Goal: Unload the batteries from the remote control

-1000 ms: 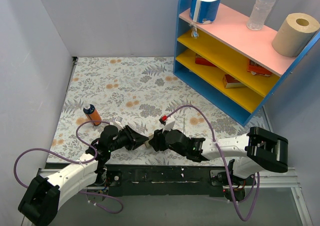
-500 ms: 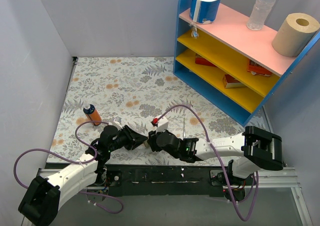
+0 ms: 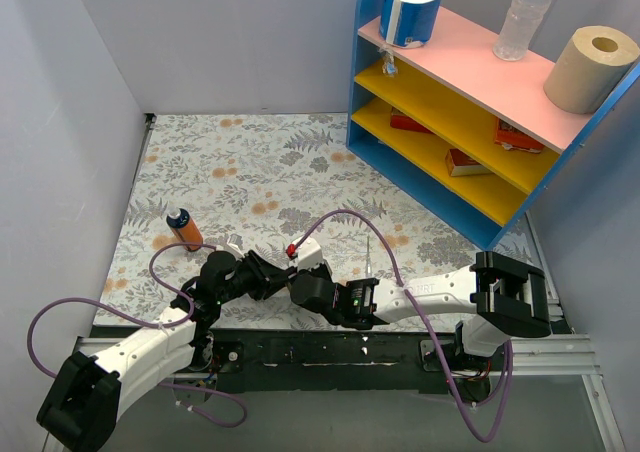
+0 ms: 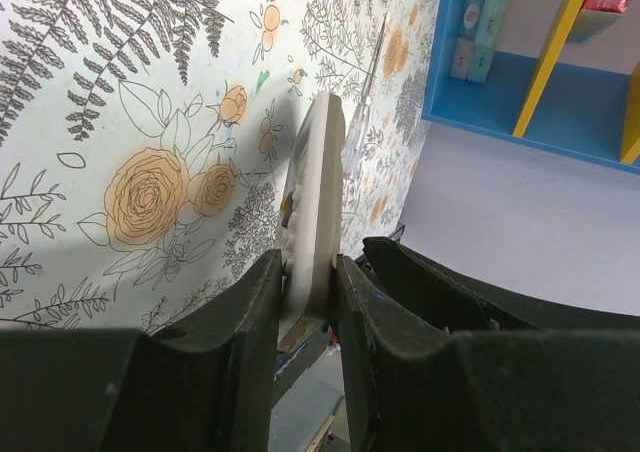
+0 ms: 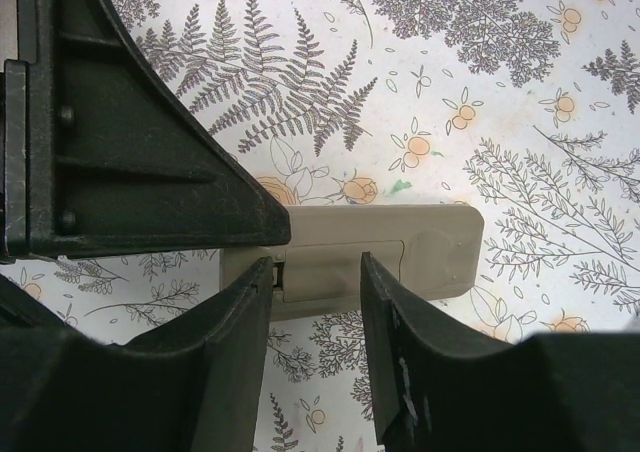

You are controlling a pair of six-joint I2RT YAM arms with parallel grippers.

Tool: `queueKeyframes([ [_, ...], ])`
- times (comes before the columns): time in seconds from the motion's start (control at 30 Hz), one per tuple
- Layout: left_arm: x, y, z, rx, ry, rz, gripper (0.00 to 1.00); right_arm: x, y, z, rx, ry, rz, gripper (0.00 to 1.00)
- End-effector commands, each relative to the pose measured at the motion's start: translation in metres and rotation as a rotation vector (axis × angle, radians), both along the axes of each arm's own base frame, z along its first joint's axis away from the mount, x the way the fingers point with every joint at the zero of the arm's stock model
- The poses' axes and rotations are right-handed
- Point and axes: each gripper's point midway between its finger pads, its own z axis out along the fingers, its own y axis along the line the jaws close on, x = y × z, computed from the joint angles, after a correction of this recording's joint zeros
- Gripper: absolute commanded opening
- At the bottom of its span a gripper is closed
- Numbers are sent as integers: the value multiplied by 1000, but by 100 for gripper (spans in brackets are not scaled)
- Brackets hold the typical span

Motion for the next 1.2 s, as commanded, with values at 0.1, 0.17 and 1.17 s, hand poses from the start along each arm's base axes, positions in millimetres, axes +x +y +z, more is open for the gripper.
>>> queueKeyframes([
  [0.1, -9, -8, 9, -41, -11, -57, 0, 9, -19, -1, -87, -40, -61, 46],
  [0.17, -9, -8, 9, -40, -10, -59, 0, 9, -18, 1, -88, -44, -60, 46],
  [1.17, -11, -4, -5, -8, 20, -48, 0, 16, -36, 29, -118, -142, -125, 46],
])
